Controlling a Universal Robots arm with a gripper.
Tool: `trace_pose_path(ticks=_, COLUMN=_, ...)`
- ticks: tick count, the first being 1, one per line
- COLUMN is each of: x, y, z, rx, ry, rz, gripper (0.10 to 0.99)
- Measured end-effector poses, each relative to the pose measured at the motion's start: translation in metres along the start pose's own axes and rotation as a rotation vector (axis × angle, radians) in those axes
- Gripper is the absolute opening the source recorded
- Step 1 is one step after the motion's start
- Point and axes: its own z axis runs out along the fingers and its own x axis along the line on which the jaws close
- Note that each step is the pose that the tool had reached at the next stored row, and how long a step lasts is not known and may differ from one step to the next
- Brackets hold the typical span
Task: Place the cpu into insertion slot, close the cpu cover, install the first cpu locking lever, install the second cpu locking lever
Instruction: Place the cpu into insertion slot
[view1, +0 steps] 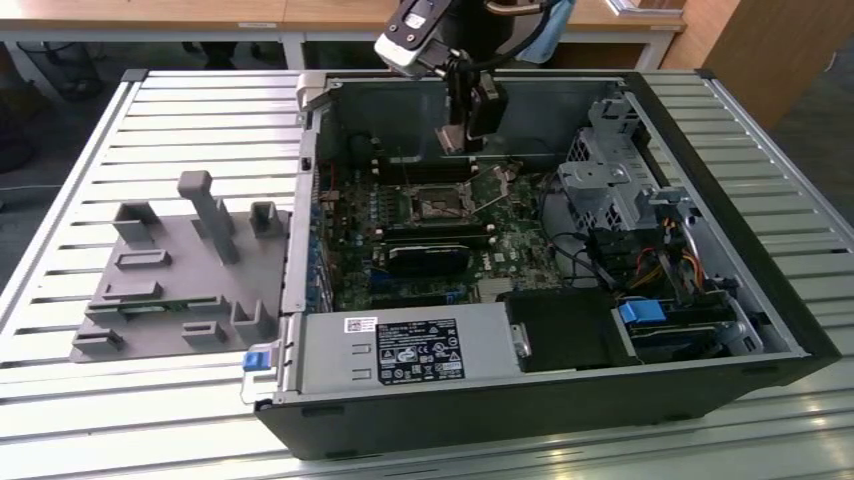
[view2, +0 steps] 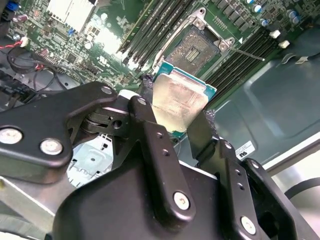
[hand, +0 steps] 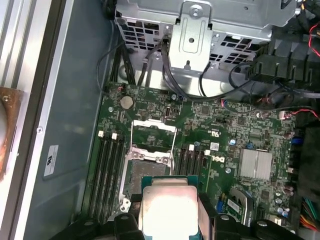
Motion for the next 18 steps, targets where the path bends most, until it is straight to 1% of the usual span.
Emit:
trace_pose_path(ticks=3, x=0.0024, y=0.0000, z=0.0033, rx=0.001, ry=-0.0020, rz=0.003, gripper=0.525)
trace_pose_path(ticks=8, x=0.0051, y=0.0000, z=0.0083, rx=0.001, ry=-0.0059, rz=0.034, gripper=0.525)
trace_pose_path(ticks=18, x=0.0081, y=-0.0005, z=0.0189, rx=0.002, ry=-0.0057, rz=0.035, gripper=0.525)
